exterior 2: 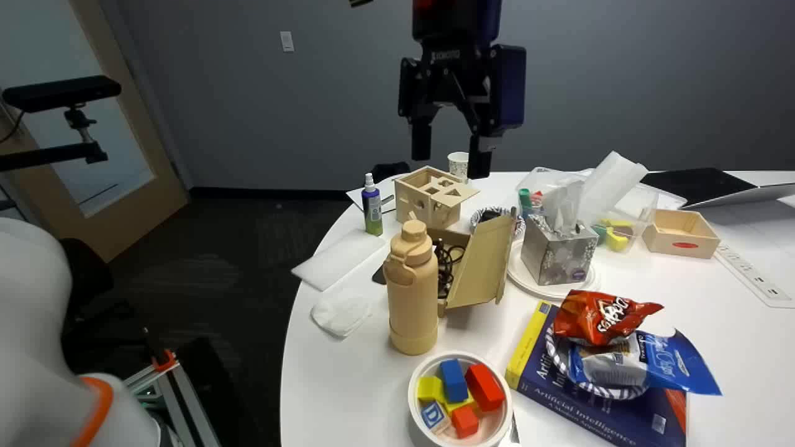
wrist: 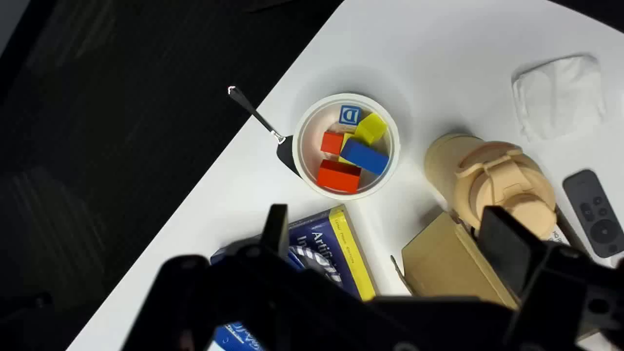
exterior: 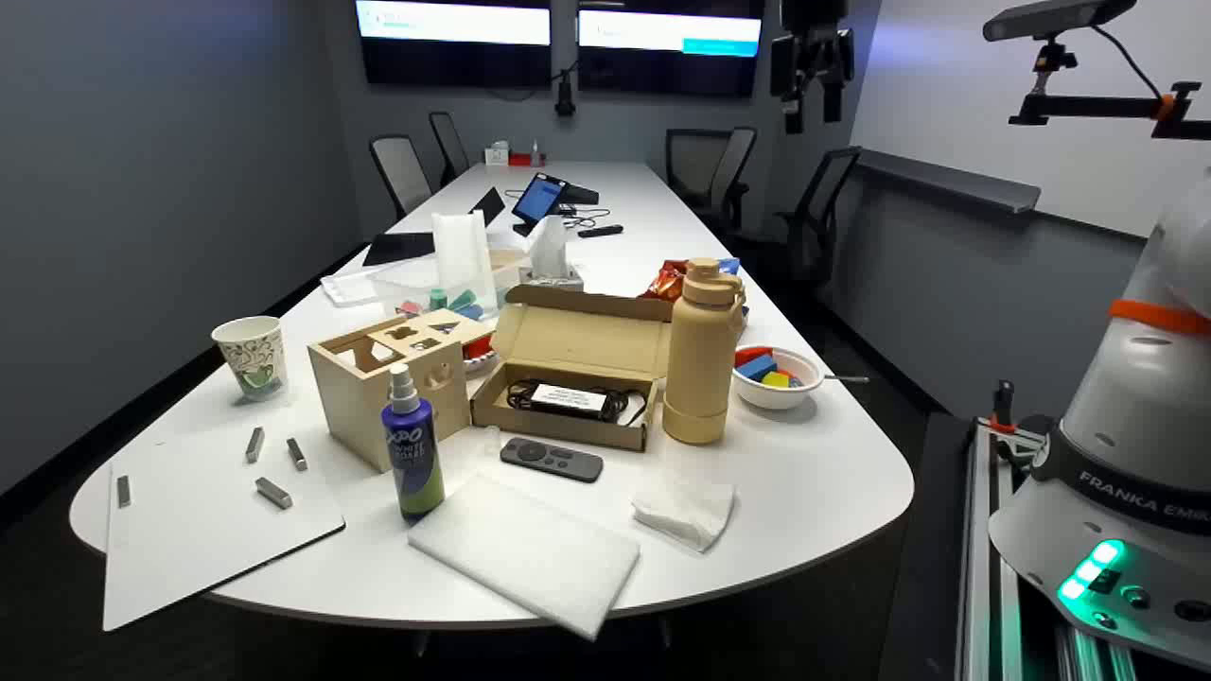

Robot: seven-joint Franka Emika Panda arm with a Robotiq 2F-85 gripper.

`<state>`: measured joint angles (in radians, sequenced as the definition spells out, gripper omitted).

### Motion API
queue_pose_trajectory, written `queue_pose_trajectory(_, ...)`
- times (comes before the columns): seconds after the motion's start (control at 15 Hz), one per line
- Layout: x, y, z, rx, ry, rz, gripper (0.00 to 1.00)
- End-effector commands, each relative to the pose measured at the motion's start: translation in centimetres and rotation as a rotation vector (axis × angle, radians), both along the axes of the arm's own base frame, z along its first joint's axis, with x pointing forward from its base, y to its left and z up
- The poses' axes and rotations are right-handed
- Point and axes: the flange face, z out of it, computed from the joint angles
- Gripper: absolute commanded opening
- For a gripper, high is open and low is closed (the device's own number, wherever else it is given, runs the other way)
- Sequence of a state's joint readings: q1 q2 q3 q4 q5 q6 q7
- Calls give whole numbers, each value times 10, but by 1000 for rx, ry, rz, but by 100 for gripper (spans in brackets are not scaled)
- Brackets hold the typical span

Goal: Use the folded napkin to the wipe the table.

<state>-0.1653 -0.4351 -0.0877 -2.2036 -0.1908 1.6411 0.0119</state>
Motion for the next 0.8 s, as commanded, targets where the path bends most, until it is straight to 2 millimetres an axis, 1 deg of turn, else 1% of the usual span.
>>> queue_pose_trajectory(0.0,0,0,1,0,0,0,100)
queue_pose_trajectory(0.4,0,0,1,0,0,0,100)
queue_pose_trajectory(0.6,6,17,-16,42,7,6,100)
queue_pose_trajectory(0.73,4,39,-28,83,9,28,100)
